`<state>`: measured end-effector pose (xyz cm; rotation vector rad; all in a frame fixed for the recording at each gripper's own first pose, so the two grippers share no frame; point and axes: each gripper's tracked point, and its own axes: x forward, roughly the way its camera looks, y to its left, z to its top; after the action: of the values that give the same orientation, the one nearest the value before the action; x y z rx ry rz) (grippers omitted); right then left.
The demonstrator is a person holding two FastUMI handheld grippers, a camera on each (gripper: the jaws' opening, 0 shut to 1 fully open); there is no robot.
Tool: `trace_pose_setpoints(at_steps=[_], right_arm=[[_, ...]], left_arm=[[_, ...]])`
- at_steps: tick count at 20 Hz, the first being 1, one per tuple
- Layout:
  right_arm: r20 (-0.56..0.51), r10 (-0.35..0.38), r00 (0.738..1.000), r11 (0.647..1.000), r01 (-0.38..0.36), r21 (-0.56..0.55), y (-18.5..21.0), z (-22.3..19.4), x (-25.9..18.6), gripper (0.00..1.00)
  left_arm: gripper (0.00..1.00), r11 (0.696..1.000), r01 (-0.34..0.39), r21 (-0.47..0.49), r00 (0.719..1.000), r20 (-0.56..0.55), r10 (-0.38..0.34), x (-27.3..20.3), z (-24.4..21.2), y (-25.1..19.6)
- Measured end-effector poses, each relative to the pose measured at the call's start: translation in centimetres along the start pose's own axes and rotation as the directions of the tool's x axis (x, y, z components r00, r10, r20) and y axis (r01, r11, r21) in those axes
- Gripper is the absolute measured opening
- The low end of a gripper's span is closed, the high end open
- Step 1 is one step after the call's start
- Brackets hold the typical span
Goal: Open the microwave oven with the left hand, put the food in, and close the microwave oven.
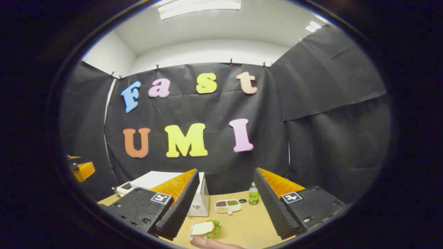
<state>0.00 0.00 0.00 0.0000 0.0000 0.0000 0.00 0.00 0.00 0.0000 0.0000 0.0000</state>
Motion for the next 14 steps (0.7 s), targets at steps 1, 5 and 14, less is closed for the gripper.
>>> trace_pose_setpoints(at_steps=[1,5,14], right_arm=[[0.000,-0.004,1.000,1.000,0.004,-0.006,-0.1,-0.2,-0.1,0.91],[0.019,-0.017,1.000,0.999,0.018,-0.027,-0.9,0.2,-0.1,0.91],[0.015,-0.009,1.000,1.000,0.010,-0.024,-1.2,0.0,-0.1,0.91]], left_arm=[[0.95,1.000,0.006,-0.005,1.000,0.005,-0.006,-0.1,0.1,0.0],[0.94,0.999,0.026,-0.024,0.999,0.030,-0.025,-0.2,0.7,-0.4],[0.94,1.000,0.018,-0.026,0.999,0.036,-0.017,1.1,0.4,-0.6]])
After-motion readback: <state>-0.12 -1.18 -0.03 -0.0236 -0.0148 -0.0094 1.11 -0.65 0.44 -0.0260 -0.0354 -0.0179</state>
